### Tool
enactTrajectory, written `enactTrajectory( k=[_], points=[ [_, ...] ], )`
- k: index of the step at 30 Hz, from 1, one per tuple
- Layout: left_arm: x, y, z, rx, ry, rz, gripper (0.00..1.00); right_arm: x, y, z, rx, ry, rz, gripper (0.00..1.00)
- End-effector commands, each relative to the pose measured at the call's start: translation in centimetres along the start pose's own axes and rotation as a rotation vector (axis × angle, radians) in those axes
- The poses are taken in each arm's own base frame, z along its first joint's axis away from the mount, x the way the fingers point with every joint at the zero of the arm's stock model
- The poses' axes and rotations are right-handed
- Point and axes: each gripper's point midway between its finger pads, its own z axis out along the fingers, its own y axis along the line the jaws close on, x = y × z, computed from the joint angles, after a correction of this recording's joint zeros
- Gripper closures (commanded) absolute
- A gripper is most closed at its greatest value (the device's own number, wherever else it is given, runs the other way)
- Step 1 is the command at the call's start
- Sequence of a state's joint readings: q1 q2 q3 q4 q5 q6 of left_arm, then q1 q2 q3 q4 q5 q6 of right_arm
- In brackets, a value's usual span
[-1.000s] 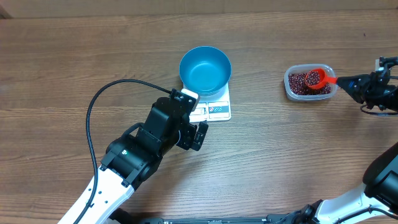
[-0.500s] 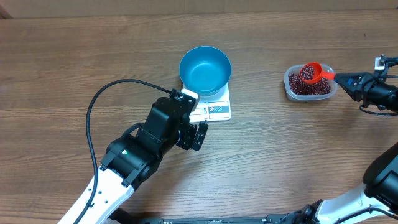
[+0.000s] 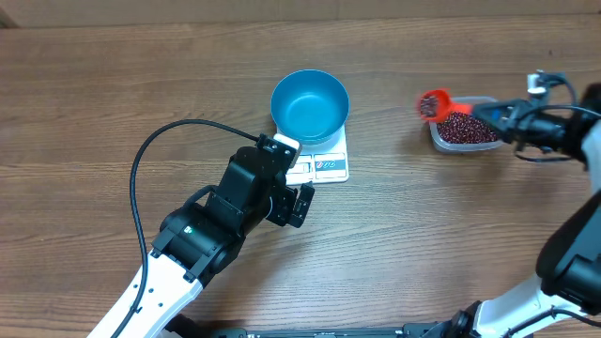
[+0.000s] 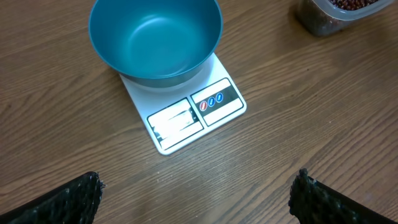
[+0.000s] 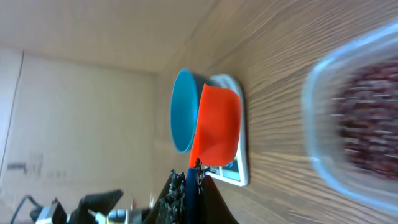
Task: Scoop item into bowl and weigh 150g on scale
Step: 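Carry the filled scoop left over the teal bowl with the right gripper, then tilt the red scoop to pour beans into the teal bowl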
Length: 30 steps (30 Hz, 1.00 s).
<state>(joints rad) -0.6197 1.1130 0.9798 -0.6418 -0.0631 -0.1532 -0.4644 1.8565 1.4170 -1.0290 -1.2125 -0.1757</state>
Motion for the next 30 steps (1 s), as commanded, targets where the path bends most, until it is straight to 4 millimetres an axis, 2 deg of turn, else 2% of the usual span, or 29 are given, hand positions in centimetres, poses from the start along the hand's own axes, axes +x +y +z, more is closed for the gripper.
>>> enactTrajectory(
  k=[1,14,24,30],
  points=[
    [0.2,0.0,0.1,0.008,0.003,0.016,0.01,1.1,2.0,2.5,-0.085,0.061,-0.027,0.96],
    [0.2,0.0,0.1,0.008,0.003,0.015,0.01,3.2,6.7,10.9,-0.154,0.212,-0.168,0.96],
    [0.2,0.0,0.1,0.008,0.003,0.016,0.01,3.2,6.0,16.4,0.044,0.187,-0.339,0.96],
    [0.3,0.0,0.1,0.008,0.004,0.016,0.0,4.9,7.0,18.5,0.032,0.227,-0.55,0.96]
  ],
)
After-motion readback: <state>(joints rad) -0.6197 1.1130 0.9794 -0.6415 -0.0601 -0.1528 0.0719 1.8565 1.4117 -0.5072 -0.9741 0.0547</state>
